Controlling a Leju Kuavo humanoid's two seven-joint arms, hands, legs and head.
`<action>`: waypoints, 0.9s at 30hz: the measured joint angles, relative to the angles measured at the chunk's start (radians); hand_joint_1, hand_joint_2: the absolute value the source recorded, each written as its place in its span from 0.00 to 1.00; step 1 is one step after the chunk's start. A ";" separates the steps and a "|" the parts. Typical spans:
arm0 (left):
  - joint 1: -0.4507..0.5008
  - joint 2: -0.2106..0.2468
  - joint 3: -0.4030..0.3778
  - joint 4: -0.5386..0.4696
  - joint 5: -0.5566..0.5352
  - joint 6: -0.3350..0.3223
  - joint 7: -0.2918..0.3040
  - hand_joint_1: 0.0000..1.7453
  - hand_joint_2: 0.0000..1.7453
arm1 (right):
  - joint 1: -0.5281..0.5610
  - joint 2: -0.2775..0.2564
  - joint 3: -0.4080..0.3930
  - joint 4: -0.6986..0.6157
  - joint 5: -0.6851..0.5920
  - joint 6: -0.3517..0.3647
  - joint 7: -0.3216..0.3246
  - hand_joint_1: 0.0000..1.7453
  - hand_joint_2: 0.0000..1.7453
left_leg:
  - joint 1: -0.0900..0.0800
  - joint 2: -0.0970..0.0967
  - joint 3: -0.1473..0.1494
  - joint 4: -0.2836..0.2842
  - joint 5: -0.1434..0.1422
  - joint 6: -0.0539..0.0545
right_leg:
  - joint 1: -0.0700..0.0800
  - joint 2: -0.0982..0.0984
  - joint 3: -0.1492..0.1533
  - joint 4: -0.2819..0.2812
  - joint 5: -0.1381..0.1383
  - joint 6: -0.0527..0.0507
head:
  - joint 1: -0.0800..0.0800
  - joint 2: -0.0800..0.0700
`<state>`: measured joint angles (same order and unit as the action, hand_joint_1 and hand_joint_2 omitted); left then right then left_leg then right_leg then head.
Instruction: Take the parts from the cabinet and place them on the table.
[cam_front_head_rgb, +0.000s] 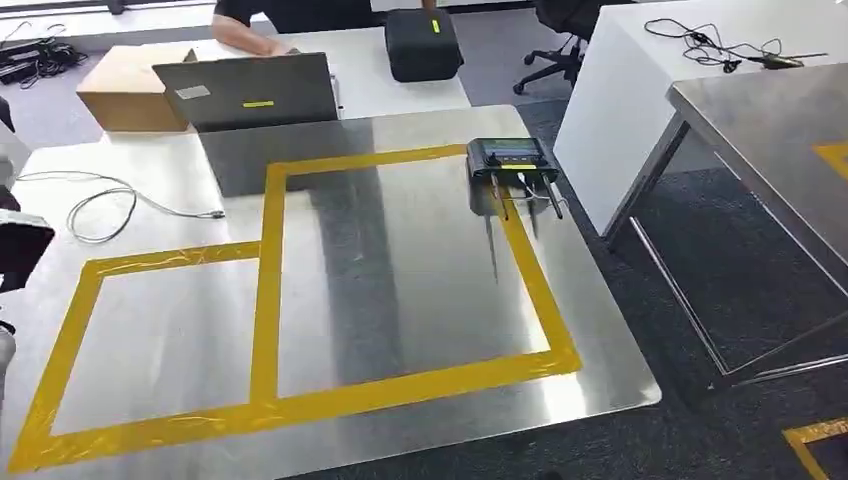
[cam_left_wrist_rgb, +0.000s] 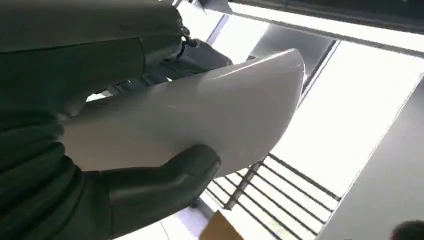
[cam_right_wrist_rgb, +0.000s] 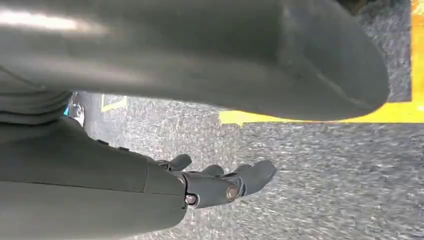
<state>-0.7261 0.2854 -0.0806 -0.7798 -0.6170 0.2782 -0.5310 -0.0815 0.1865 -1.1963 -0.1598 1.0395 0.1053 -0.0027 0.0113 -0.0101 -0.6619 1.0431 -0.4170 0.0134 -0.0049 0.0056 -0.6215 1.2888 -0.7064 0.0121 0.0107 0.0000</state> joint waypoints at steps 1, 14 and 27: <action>-0.030 -0.010 -0.029 0.072 -0.038 0.014 0.005 1.00 1.00 | 0.001 -0.001 0.000 0.000 0.000 -0.002 0.009 0.00 0.00 | -0.003 0.000 0.007 0.000 -0.007 0.002 | 0.000 0.000 -0.046 0.052 0.002 0.000 | 0.000 0.000; -0.047 -0.266 -0.340 0.385 -0.287 0.062 -0.020 1.00 1.00 | 0.006 -0.010 0.001 0.000 -0.003 -0.017 0.051 0.00 0.00 | -0.020 -0.004 0.067 -0.012 -0.056 -0.005 | 0.014 0.007 -0.002 -0.254 0.250 -0.028 | -0.003 0.000; 0.012 -0.321 -0.414 0.396 -0.252 0.033 0.086 0.00 0.00 | 0.008 -0.009 -0.011 0.000 -0.031 -0.019 0.010 0.00 0.00 | -0.020 -0.004 0.073 -0.018 -0.055 -0.008 | 0.012 0.004 0.003 -0.254 0.248 -0.031 | -0.003 0.000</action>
<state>-0.7142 -0.0359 -0.4948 -0.3838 -0.8686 0.3113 -0.4455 -0.0740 0.1774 -1.2070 -0.1598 1.0086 0.0858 0.0072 -0.0086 -0.0143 -0.5891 1.0253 -0.4719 0.0052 0.0070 0.0101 -0.6182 1.0347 -0.4581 -0.0187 0.0076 0.0000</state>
